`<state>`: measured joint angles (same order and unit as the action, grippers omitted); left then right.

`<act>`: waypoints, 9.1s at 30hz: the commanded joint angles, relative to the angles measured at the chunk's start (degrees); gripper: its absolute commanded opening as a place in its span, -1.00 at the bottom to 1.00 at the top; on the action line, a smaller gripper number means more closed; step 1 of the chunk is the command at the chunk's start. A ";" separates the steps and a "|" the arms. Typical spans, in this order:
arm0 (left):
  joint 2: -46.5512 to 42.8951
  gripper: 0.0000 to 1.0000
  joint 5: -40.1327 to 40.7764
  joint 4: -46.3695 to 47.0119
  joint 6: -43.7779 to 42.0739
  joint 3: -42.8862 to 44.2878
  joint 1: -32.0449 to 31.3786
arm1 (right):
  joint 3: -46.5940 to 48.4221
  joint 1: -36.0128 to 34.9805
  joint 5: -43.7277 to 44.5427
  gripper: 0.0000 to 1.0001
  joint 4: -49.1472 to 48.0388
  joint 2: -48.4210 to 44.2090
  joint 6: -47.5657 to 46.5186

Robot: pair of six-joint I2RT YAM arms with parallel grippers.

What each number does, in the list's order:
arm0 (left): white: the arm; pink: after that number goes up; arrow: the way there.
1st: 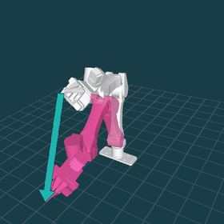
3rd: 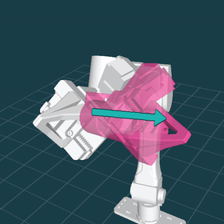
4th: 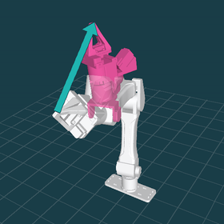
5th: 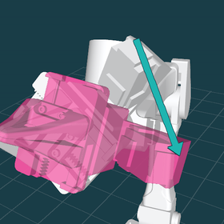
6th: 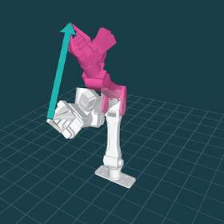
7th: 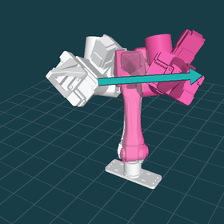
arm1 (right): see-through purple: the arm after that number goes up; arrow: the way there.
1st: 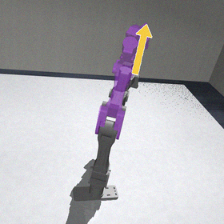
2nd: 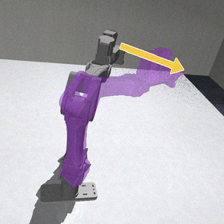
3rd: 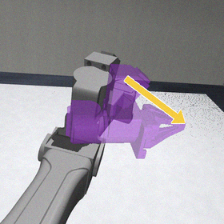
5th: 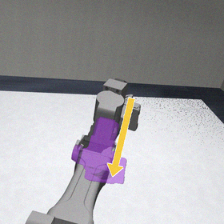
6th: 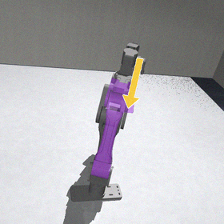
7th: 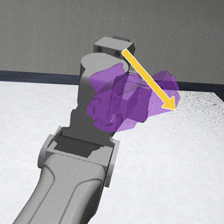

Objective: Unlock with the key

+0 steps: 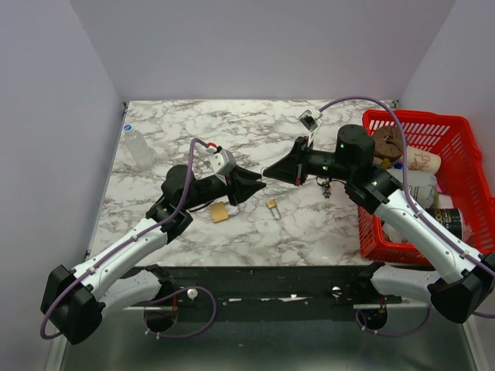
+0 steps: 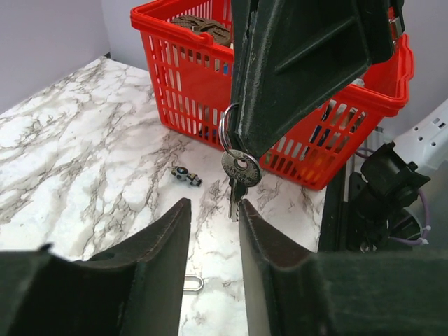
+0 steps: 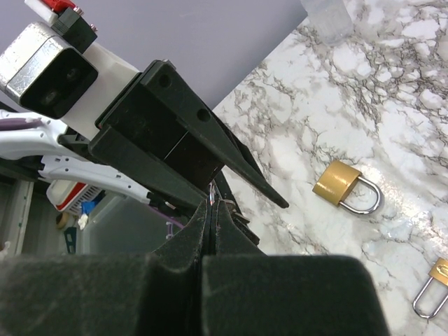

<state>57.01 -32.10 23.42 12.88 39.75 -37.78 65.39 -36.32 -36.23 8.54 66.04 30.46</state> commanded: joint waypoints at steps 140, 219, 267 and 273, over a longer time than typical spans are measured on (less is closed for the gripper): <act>-15.88 -1.00 15.04 22.21 39.59 -19.53 -3.53 | -28.74 -8.86 8.72 -0.99 -43.45 -7.07 6.38; -5.08 0.98 4.30 -40.81 -4.80 3.67 13.34 | -20.02 1.58 -4.91 -0.99 0.17 -2.04 -16.49; 32.46 0.86 15.22 -51.81 -1.03 11.14 10.62 | -29.79 8.01 -14.93 -0.99 -10.65 -14.80 -13.85; 30.61 0.86 13.82 -52.78 4.42 9.65 8.52 | -29.70 8.01 -14.92 -0.99 -10.73 -14.27 -14.02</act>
<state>89.62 -16.29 -27.14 11.86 50.74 -27.49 36.45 -28.49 -50.33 -0.43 51.59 16.71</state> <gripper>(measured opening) 0.927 0.013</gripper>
